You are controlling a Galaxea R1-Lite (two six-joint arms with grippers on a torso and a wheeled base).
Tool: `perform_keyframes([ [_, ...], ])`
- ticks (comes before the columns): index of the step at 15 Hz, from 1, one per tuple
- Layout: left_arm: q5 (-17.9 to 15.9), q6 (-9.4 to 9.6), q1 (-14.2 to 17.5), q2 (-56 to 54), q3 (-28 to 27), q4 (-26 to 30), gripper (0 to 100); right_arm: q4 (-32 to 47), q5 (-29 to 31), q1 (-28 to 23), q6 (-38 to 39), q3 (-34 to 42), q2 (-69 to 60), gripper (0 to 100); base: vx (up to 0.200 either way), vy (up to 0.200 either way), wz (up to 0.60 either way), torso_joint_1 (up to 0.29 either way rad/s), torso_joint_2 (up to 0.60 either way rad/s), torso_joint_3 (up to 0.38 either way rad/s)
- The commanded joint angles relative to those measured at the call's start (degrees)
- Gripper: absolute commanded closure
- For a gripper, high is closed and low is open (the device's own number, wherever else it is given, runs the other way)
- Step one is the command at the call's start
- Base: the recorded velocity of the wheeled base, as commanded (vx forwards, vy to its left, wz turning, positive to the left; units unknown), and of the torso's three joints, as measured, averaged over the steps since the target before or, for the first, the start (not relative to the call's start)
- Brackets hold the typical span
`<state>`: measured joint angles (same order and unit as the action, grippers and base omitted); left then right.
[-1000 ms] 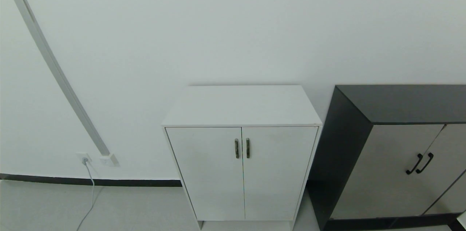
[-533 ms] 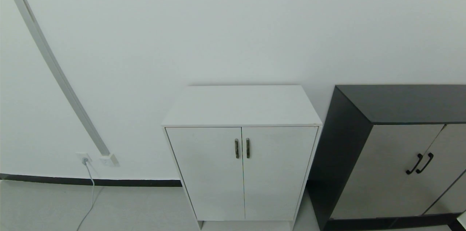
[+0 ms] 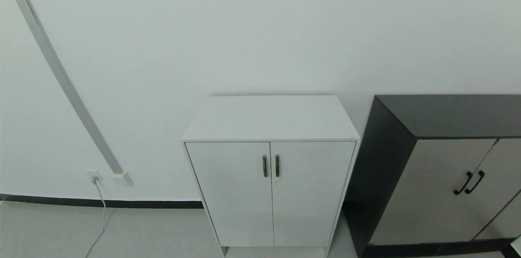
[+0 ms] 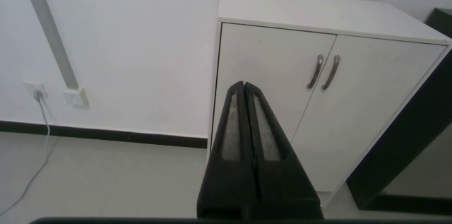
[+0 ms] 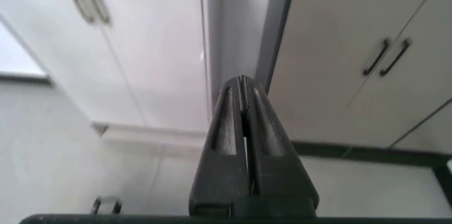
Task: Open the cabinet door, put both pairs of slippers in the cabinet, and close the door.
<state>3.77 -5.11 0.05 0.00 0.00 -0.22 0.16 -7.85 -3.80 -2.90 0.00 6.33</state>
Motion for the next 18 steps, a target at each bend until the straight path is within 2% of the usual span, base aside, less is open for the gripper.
perform_keyframes([
  [1,0.01,-0.08,0.04,0.00,0.00,-0.04,100,0.02,-0.06,4.07,0.09,0.00,-3.51,100,0.000,0.000,0.00,0.000,0.00,0.000],
  [4,0.01,0.01,0.04,0.00,0.00,-0.04,100,0.02,0.64,3.80,0.09,0.00,-6.33,100,0.000,0.000,0.00,0.000,0.00,0.000],
  [10,0.01,-0.08,0.04,0.00,0.00,-0.04,100,-0.69,8.20,3.89,5.36,0.00,-6.33,100,0.000,0.000,0.00,0.000,0.00,0.000],
  [18,-0.16,0.19,0.04,0.00,0.00,-0.04,100,-0.77,8.55,3.80,6.07,0.00,-6.33,100,0.000,0.000,0.00,0.000,0.00,0.000],
])
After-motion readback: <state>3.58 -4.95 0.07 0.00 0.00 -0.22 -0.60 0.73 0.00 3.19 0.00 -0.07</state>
